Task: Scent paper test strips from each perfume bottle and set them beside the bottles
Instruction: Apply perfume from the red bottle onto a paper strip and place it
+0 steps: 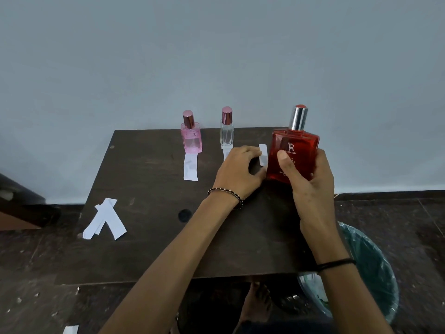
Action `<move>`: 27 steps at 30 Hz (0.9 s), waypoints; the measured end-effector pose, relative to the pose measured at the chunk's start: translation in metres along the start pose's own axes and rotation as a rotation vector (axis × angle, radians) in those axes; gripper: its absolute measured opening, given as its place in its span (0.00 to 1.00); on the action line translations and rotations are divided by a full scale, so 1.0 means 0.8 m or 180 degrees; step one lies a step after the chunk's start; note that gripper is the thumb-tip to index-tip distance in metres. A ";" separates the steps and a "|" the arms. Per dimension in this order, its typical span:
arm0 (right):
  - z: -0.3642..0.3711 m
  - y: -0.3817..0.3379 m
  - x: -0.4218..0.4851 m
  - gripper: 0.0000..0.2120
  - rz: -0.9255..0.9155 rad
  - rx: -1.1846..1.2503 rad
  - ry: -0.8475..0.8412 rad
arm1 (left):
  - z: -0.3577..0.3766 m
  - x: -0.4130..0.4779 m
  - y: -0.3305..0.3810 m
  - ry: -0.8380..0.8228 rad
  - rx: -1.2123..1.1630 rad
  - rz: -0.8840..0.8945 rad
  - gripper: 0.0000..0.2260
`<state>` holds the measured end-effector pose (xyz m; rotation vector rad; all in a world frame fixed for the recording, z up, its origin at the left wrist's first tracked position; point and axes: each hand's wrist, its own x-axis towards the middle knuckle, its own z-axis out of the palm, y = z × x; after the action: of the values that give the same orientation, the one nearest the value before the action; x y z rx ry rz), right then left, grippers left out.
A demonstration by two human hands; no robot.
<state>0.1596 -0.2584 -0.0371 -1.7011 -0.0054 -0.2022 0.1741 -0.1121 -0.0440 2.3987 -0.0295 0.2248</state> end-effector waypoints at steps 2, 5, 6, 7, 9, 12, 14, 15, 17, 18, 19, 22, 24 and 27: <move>0.001 0.000 0.012 0.17 -0.0026 -0.0064 -0.0108 | -0.004 0.001 -0.003 -0.0098 -0.0019 0.0012 0.22; 0.007 -0.005 0.035 0.19 -0.0035 -0.0124 -0.0298 | -0.008 0.001 -0.006 -0.0192 -0.0016 0.0058 0.23; 0.009 -0.007 0.044 0.19 -0.0051 -0.0129 -0.0383 | -0.008 0.000 -0.006 -0.0191 -0.0003 0.0075 0.23; 0.011 -0.007 0.052 0.19 -0.0066 -0.0114 -0.0469 | -0.008 0.000 -0.007 -0.0166 -0.0001 0.0086 0.23; 0.015 -0.004 0.068 0.22 -0.0070 -0.0088 -0.0642 | -0.007 0.000 -0.008 -0.0090 -0.0050 0.0074 0.21; 0.019 -0.001 0.087 0.27 -0.0102 -0.0143 -0.0913 | -0.006 0.000 -0.009 0.0002 -0.0247 -0.0045 0.18; 0.020 0.001 0.096 0.29 -0.0101 -0.0140 -0.1064 | -0.006 0.000 -0.009 0.0047 -0.0381 -0.0133 0.16; 0.022 0.003 0.099 0.29 -0.0096 -0.0125 -0.1119 | -0.006 0.000 -0.009 0.0062 -0.0422 -0.0152 0.15; 0.024 0.005 0.105 0.30 -0.0082 -0.0119 -0.1209 | -0.006 0.000 -0.009 0.0068 -0.0454 -0.0148 0.14; 0.026 0.006 0.107 0.31 -0.0076 -0.0137 -0.1256 | -0.006 0.000 -0.009 0.0077 -0.0472 -0.0141 0.13; 0.027 0.008 0.110 0.31 -0.0078 -0.0161 -0.1303 | -0.007 0.000 -0.010 0.0091 -0.0499 -0.0140 0.12; 0.029 0.010 0.117 0.31 -0.0073 -0.0184 -0.1406 | -0.007 -0.001 -0.010 0.0093 -0.0547 -0.0145 0.11; 0.028 0.011 0.121 0.30 -0.0075 -0.0159 -0.1460 | -0.007 -0.001 -0.010 0.0110 -0.0572 -0.0146 0.11; 0.027 0.014 0.121 0.28 -0.0075 -0.0169 -0.1494 | -0.009 -0.002 -0.009 0.0109 -0.0585 -0.0154 0.10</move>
<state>0.2588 -0.2495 -0.0379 -1.7676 -0.3708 0.1845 0.1724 -0.1018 -0.0438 2.2095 0.0227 0.2303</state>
